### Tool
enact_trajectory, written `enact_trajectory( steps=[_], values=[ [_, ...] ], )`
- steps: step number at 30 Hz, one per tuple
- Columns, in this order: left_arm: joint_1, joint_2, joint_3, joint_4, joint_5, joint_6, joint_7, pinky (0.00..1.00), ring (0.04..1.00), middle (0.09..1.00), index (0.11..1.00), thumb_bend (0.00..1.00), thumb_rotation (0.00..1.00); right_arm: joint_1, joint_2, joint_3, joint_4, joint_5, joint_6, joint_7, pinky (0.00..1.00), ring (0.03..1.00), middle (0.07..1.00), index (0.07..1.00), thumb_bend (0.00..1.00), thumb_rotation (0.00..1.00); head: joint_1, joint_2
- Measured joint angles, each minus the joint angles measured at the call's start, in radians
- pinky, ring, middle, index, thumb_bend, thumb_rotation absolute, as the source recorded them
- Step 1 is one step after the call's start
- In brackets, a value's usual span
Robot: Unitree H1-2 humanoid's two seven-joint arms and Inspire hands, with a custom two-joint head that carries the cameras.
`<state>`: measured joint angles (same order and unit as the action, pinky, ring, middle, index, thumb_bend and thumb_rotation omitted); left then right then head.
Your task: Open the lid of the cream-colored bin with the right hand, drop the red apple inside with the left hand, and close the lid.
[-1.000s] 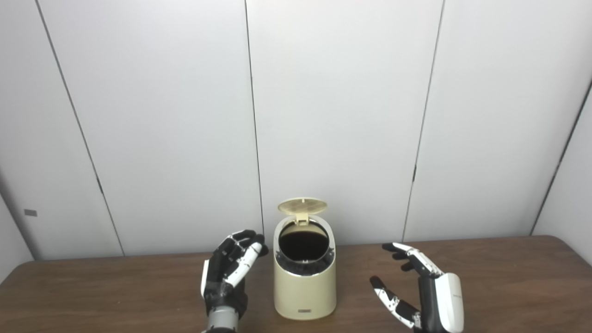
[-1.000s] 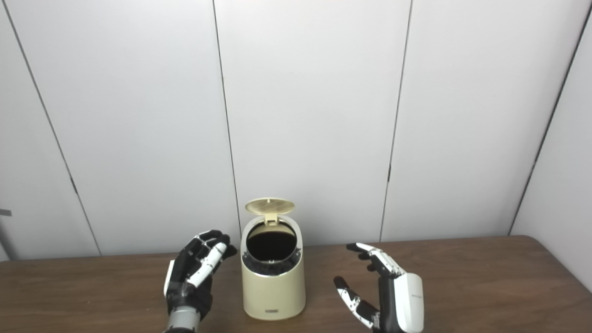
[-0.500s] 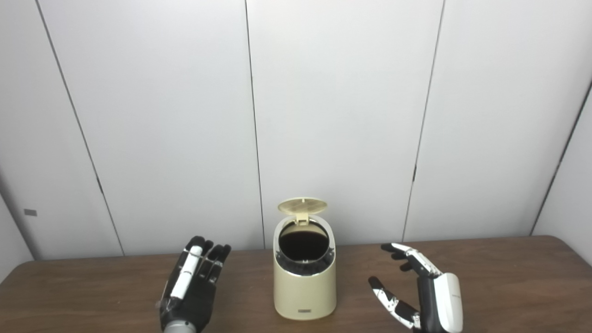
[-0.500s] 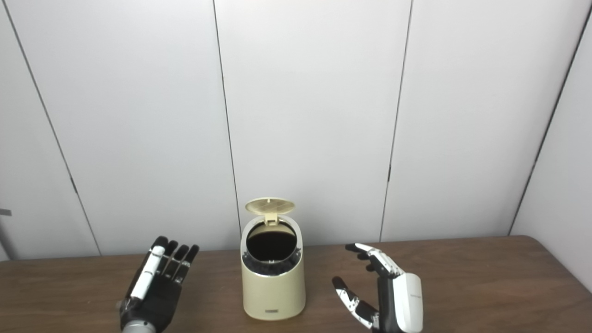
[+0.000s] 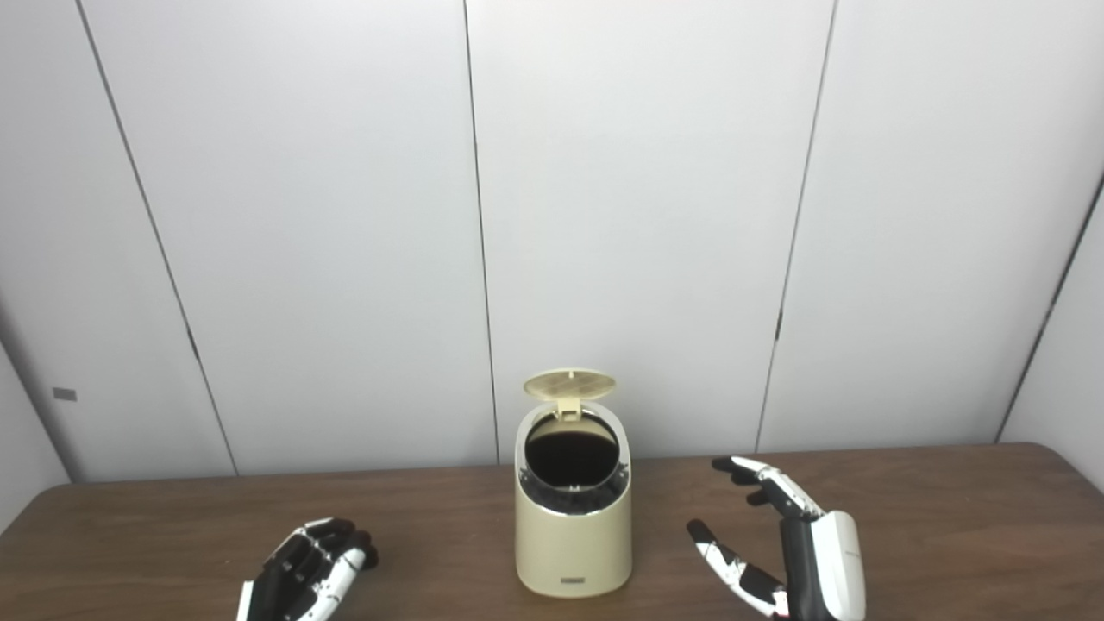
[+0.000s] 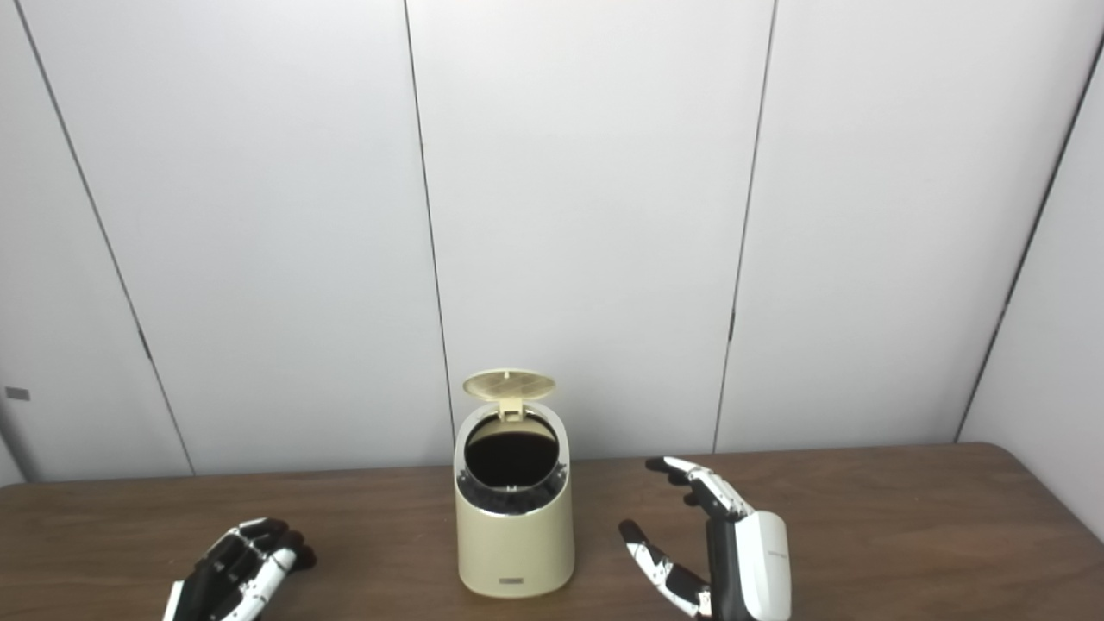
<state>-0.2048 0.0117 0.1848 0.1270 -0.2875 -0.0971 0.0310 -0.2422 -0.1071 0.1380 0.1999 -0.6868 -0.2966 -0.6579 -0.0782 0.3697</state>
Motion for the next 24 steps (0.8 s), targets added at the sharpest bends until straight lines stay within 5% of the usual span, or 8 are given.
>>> enact_trajectory(
  steps=[2, 10, 15, 24],
  values=[
    [0.0, 0.004, -0.01, 0.03, 0.02, -0.037, -0.011, 0.58, 0.601, 0.609, 0.494, 0.49, 0.07, 0.016, -0.004, 0.003, -0.032, 0.001, 0.025, 0.044, 0.65, 0.741, 0.764, 0.754, 0.52, 0.73, 0.002, -0.002],
    [-0.015, 0.017, -0.026, 0.074, 0.06, -0.113, -0.035, 0.59, 0.624, 0.626, 0.495, 0.49, 0.08, 0.018, -0.018, 0.032, -0.069, -0.076, 0.05, 0.084, 0.69, 0.79, 0.818, 0.845, 0.71, 0.97, -0.003, 0.002],
    [-0.015, 0.02, -0.026, 0.079, 0.065, -0.113, -0.035, 0.58, 0.616, 0.62, 0.495, 0.49, 0.08, 0.018, -0.056, 0.043, -0.182, -0.167, 0.102, 0.162, 0.72, 0.821, 0.852, 0.871, 0.73, 0.99, -0.008, 0.003],
    [-0.018, 0.02, -0.034, 0.08, 0.09, -0.113, -0.031, 0.58, 0.618, 0.619, 0.495, 0.49, 0.08, -0.129, -0.072, 0.062, -0.302, -0.221, 0.228, 0.39, 0.72, 0.841, 0.851, 0.842, 0.8, 0.98, -0.003, 0.006]
  ],
)
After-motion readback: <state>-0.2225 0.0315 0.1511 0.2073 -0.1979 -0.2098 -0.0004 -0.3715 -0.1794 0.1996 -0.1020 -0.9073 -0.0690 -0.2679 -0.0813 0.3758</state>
